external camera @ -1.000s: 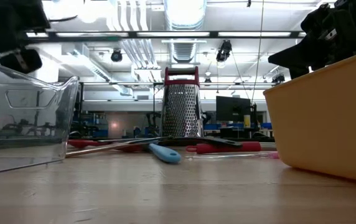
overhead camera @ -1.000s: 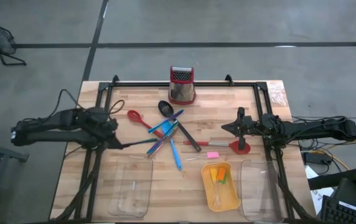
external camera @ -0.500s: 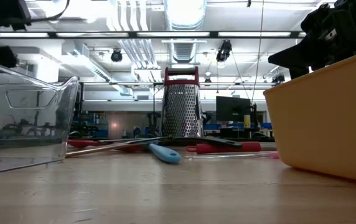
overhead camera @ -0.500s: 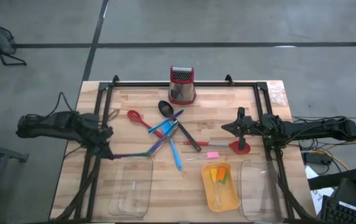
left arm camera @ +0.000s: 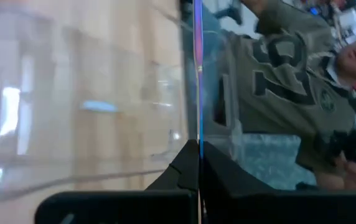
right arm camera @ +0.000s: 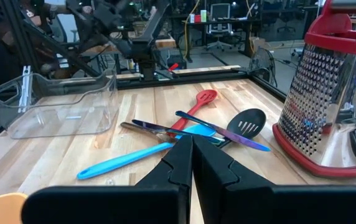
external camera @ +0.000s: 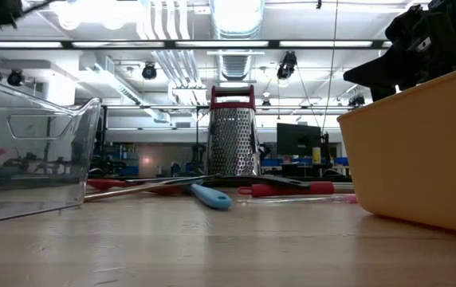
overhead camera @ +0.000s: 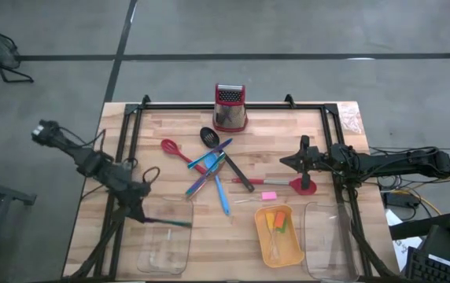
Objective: Pick & Place Kitchen Items
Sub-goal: Put the top iridescent knife into the left transparent bin
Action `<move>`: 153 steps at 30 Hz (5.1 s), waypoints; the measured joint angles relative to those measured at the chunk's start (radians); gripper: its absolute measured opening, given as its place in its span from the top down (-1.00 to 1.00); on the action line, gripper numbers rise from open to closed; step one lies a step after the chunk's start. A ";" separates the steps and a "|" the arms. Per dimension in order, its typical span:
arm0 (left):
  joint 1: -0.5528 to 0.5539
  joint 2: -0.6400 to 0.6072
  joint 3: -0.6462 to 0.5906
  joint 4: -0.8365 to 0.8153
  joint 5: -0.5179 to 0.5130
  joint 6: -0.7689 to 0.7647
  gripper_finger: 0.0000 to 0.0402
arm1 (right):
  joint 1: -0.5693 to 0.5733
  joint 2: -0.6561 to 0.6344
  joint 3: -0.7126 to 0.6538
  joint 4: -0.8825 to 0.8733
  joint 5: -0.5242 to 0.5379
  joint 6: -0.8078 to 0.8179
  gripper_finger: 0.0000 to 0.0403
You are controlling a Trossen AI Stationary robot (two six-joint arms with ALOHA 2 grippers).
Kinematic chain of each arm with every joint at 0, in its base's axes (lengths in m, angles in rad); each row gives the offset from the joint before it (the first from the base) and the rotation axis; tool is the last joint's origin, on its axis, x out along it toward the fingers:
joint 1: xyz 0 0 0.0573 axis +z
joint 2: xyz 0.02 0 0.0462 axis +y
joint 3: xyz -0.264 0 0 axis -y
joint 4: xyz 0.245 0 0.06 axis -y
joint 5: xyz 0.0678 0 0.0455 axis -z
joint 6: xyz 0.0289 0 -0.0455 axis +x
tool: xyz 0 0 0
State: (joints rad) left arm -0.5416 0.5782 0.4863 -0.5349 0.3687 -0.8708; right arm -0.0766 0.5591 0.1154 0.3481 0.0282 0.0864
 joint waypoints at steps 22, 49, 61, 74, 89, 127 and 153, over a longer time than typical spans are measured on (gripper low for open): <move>-0.215 0.385 0.146 0.073 -0.166 0.250 0.95 | 0.000 0.000 0.000 0.000 0.000 0.000 0.96; -0.420 0.651 0.099 0.424 -1.063 -0.398 0.97 | 0.000 0.000 0.000 0.000 0.000 0.000 0.96; -0.442 0.649 0.116 0.421 -1.142 -0.267 0.99 | 0.000 0.000 0.000 0.000 0.000 0.000 0.96; -0.474 0.407 0.251 0.296 -0.970 0.015 0.99 | 0.000 0.000 0.000 0.000 0.000 0.000 0.96; -0.481 0.294 0.358 -0.177 -0.668 -0.147 0.99 | 0.000 0.000 0.000 0.000 0.000 0.000 0.96; -0.474 0.285 0.117 -0.015 -0.753 -0.263 0.42 | 0.000 0.000 0.000 0.000 0.000 0.000 0.96; 0.111 0.275 0.153 0.004 -0.828 0.176 0.32 | 0.000 0.000 0.000 0.000 0.000 0.000 0.96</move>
State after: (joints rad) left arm -0.4309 0.8528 0.6392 -0.5304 -0.4597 -0.6945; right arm -0.0765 0.5594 0.1154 0.3481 0.0284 0.0864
